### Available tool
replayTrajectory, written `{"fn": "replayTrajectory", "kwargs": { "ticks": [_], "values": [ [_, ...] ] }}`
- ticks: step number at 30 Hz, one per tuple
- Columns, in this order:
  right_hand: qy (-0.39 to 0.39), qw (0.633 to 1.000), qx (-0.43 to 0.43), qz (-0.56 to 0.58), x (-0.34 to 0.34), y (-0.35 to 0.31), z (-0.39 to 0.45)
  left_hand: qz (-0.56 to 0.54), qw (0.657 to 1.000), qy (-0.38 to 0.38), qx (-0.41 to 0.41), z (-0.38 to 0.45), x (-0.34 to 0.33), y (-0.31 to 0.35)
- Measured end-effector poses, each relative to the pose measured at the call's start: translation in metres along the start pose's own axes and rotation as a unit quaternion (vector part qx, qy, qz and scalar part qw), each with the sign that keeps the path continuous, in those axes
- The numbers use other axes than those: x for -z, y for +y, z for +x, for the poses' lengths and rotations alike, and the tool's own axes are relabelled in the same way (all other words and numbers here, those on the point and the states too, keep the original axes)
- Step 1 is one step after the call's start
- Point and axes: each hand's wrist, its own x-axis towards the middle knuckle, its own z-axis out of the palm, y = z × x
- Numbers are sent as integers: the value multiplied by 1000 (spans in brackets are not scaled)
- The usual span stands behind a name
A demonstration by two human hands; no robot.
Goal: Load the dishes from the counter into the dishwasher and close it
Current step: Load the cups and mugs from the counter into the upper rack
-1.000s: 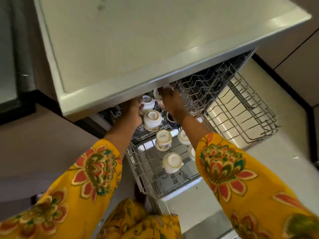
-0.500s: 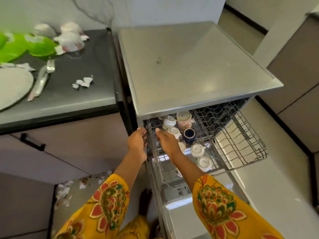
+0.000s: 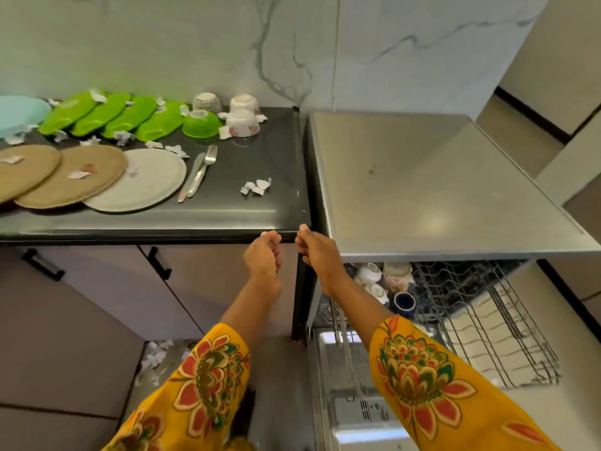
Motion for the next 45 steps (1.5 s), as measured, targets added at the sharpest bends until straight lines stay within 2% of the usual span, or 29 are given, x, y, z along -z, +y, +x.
{"fn": "replayTrajectory", "kwargs": {
  "ticks": [5, 13, 16, 20, 23, 28, 45],
  "values": [
    [-14, 999, 33, 8, -41, -26, 36, -36, 998, 35, -23, 37, 9, 32],
    [-2, 998, 36, 48, -111, -64, 107, -75, 995, 39, -53, 117, 18, 90],
    [20, 996, 26, 77, -134, -75, 131, -64, 997, 24, -44, 147, 19, 111],
    [55, 993, 21, 98, -155, -83, 159, -47, 998, -34, -23, 177, 16, 128],
    [70, 989, -1, 132, -162, -88, 175, -31, 998, -61, -7, 195, 12, 131],
    [89, 989, -21, 120, -160, -92, 194, -21, 997, -77, -1, 220, 7, 136],
    [77, 992, -30, 94, -150, -112, 330, -24, 997, -63, -23, 341, -59, 160]
  ]
}}
